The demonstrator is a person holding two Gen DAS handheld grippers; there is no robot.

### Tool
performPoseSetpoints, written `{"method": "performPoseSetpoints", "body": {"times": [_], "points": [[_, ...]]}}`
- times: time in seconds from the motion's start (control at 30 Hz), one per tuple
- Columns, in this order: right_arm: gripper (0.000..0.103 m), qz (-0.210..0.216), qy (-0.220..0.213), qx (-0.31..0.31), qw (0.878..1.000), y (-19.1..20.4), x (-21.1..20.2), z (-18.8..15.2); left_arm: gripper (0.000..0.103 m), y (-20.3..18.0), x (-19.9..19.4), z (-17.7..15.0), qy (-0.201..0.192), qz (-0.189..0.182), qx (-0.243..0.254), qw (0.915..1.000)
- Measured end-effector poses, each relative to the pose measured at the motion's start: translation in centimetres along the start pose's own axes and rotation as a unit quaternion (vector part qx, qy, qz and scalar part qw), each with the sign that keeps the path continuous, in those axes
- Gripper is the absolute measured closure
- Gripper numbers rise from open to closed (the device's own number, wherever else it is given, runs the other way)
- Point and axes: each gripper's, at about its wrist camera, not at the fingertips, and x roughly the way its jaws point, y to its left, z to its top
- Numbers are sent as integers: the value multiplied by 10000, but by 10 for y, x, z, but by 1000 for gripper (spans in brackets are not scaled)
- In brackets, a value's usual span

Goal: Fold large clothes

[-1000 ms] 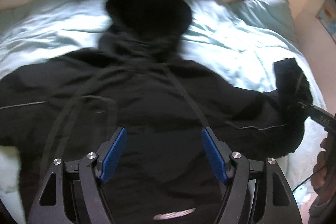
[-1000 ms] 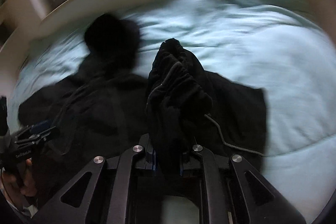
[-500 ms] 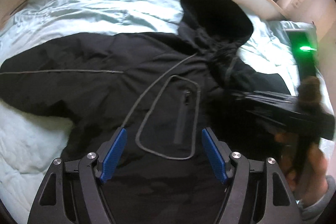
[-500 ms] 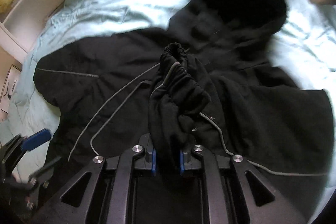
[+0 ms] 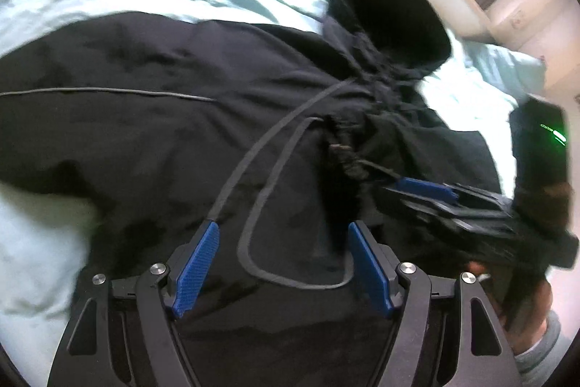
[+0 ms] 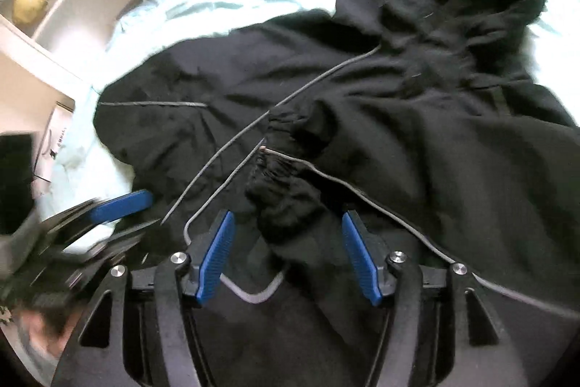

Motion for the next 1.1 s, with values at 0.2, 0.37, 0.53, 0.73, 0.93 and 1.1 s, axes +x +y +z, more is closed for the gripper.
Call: {"method": "performPoseSetpoints", "body": {"times": [0.2, 0.37, 0.53, 0.73, 0.93, 1.1], "points": [[38, -355, -309, 485, 9977, -45, -68, -33, 28, -23, 54, 26, 252, -551, -122, 9981], [38, -662, -384, 736, 9943, -72, -94, -55, 58, -39, 93, 42, 327, -285, -23, 9991], [38, -1192, -615, 841, 9874, -96, -119, -64, 85, -43, 67, 60, -73, -82, 292, 9995], [38, -1619, -463, 884, 9817, -120, -90, -59, 85, 30, 3, 83, -539, 444, -147, 9975], [38, -2006, 247, 842, 9757, -130, -8, -55, 80, 81, 47, 61, 377, 861, 29, 9956], [38, -1879, 333, 1070, 9758, -136, -16, -48, 71, 70, 11, 56, -283, 801, 58, 9964]]}}
